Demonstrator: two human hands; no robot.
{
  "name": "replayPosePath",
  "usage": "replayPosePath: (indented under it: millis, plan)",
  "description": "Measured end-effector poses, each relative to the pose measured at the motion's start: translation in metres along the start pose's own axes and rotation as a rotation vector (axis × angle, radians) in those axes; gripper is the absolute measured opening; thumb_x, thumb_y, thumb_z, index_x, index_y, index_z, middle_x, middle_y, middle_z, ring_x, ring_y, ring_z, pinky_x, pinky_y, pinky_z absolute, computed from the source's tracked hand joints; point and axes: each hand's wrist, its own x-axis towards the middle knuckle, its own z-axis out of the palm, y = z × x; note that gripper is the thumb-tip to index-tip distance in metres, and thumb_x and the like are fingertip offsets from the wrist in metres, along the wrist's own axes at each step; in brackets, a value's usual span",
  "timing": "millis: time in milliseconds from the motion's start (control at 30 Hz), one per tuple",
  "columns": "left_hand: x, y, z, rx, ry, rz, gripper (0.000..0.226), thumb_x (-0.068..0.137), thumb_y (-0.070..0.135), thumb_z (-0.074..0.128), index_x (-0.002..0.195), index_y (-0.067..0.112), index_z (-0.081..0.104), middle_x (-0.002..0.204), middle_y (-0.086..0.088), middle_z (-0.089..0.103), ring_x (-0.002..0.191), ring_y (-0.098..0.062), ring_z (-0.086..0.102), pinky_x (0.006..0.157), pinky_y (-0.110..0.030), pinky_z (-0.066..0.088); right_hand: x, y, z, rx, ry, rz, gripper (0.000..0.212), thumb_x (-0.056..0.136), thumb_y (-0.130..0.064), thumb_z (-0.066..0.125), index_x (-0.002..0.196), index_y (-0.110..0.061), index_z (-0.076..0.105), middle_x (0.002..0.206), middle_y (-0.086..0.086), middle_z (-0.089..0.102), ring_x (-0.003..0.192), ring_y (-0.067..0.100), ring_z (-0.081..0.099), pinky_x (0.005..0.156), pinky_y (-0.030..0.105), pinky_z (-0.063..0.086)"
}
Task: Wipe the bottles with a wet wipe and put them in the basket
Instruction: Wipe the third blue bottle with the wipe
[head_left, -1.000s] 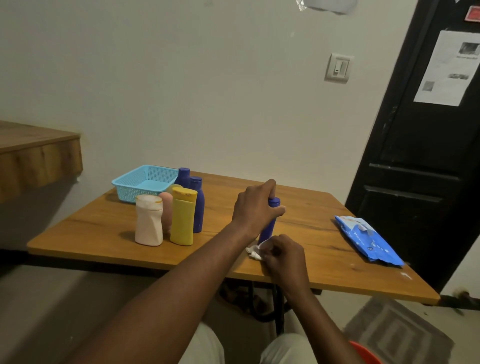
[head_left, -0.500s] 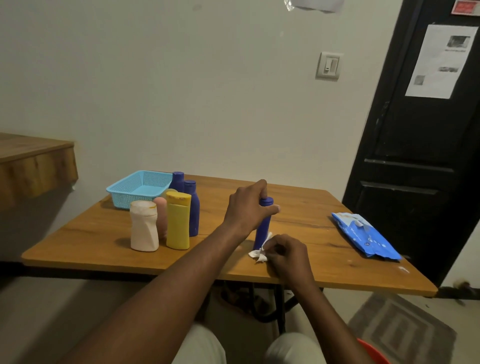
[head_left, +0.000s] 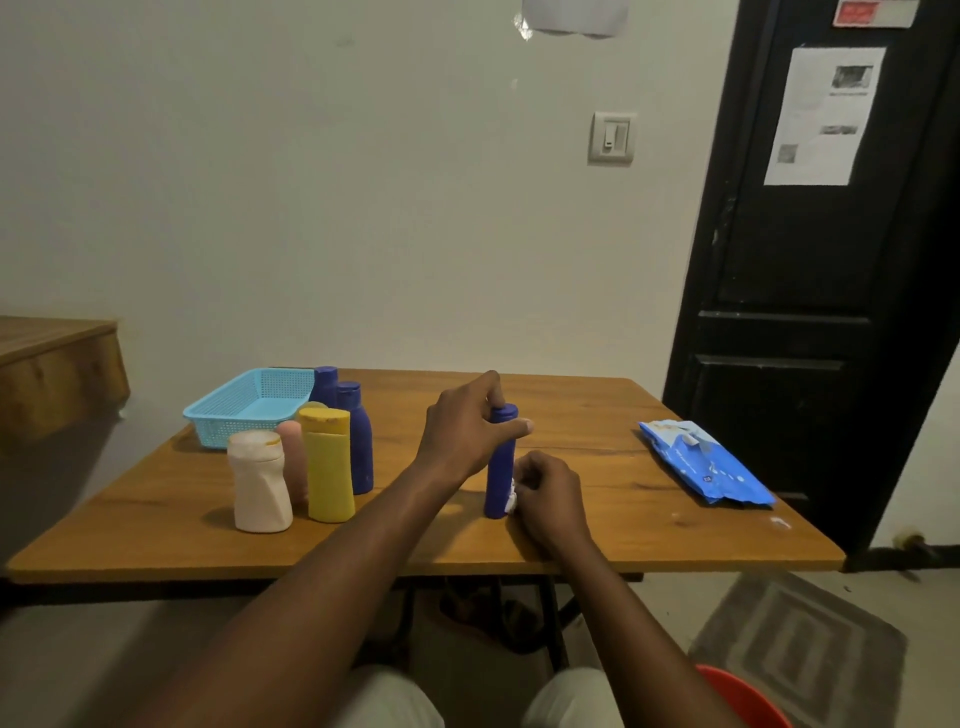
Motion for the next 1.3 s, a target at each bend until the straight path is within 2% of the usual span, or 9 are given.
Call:
replayPosePath:
  millis: [133,267,400,567,700,867,1067,1200,1300]
  plan:
    - [-0.001,-0.001,0.000,-0.013,0.009,0.004,0.037,0.081,0.040,0.084,0.086,0.019,0.053,0.088,0.004,0.068,0.079,-0.012,0.062,0.063,-0.021,0.039,-0.002,-0.001,0.000,0.019,-0.019,0.046,0.010,0.091,-0.010,0.070,0.097,-0.018,0.067,0.090,-0.007,0.070,0.088,0.009,0.065,0.068,0.018,0.047]
    - [-0.002,-0.004,0.005,-0.021,0.039,0.001,0.039,0.080,0.042,0.084,0.086,0.018,0.055,0.088,0.004,0.070,0.080,-0.017,0.066,0.069,-0.030,0.051,-0.019,-0.004,0.010,-0.040,0.080,0.103,0.021,0.091,-0.013,0.070,0.110,-0.022,0.068,0.101,-0.010,0.070,0.095,0.005,0.063,0.066,0.012,0.043]
    - [-0.001,-0.007,0.006,-0.021,0.048,0.002,0.040,0.079,0.045,0.084,0.088,0.017,0.057,0.087,0.006,0.069,0.081,-0.015,0.066,0.068,-0.029,0.050,-0.039,-0.004,0.015,-0.001,0.160,0.058,0.027,0.093,-0.010,0.069,0.116,-0.024,0.066,0.103,-0.013,0.068,0.089,-0.003,0.063,0.063,0.008,0.046]
    - [0.006,-0.013,0.001,-0.073,-0.030,0.021,0.037,0.078,0.043,0.085,0.086,0.020,0.057,0.088,0.010,0.068,0.083,-0.011,0.065,0.072,-0.032,0.054,-0.046,0.003,0.008,0.054,0.085,-0.061,0.025,0.089,-0.005,0.071,0.100,-0.027,0.066,0.090,-0.013,0.070,0.088,-0.006,0.066,0.072,0.010,0.053]
    - [0.017,-0.015,-0.018,-0.077,-0.221,0.084,0.033,0.079,0.036,0.086,0.089,0.019,0.060,0.095,0.006,0.069,0.092,-0.013,0.066,0.079,-0.034,0.059,-0.040,0.001,0.006,0.102,0.035,-0.033,0.025,0.089,-0.005,0.071,0.097,-0.028,0.065,0.091,-0.010,0.070,0.088,-0.005,0.065,0.072,0.011,0.053]
    - [0.040,-0.016,-0.046,-0.078,-0.324,0.120,0.029,0.080,0.024,0.087,0.096,0.013,0.065,0.100,0.004,0.070,0.095,-0.009,0.066,0.078,-0.025,0.054,-0.018,-0.012,0.007,0.103,-0.073,-0.054,0.026,0.094,-0.012,0.067,0.113,-0.028,0.058,0.105,-0.011,0.068,0.092,-0.001,0.066,0.066,0.011,0.053]
    - [0.077,-0.016,-0.092,-0.127,-0.337,0.051,0.031,0.082,0.018,0.085,0.104,0.010,0.066,0.102,-0.003,0.075,0.094,-0.017,0.074,0.090,-0.039,0.060,0.012,-0.044,0.014,0.090,-0.051,-0.191,0.039,0.094,-0.008,0.066,0.129,-0.024,0.060,0.125,-0.009,0.062,0.098,0.001,0.063,0.068,0.016,0.055]
    - [0.098,-0.029,-0.125,-0.090,-0.316,0.039,0.028,0.081,0.022,0.086,0.103,0.015,0.070,0.102,-0.002,0.076,0.098,-0.020,0.073,0.092,-0.042,0.060,0.032,-0.066,0.029,0.084,-0.058,-0.238,0.046,0.093,-0.006,0.065,0.135,-0.024,0.059,0.132,-0.009,0.057,0.095,0.004,0.062,0.070,0.019,0.056]
    - [0.107,-0.040,-0.143,-0.053,-0.311,0.024,0.025,0.084,0.021,0.084,0.105,0.015,0.072,0.106,-0.002,0.075,0.100,-0.018,0.072,0.083,-0.032,0.058,0.045,-0.078,0.042,0.060,-0.085,-0.240,0.049,0.094,-0.006,0.066,0.138,-0.023,0.058,0.137,-0.007,0.056,0.095,0.006,0.060,0.074,0.019,0.054]
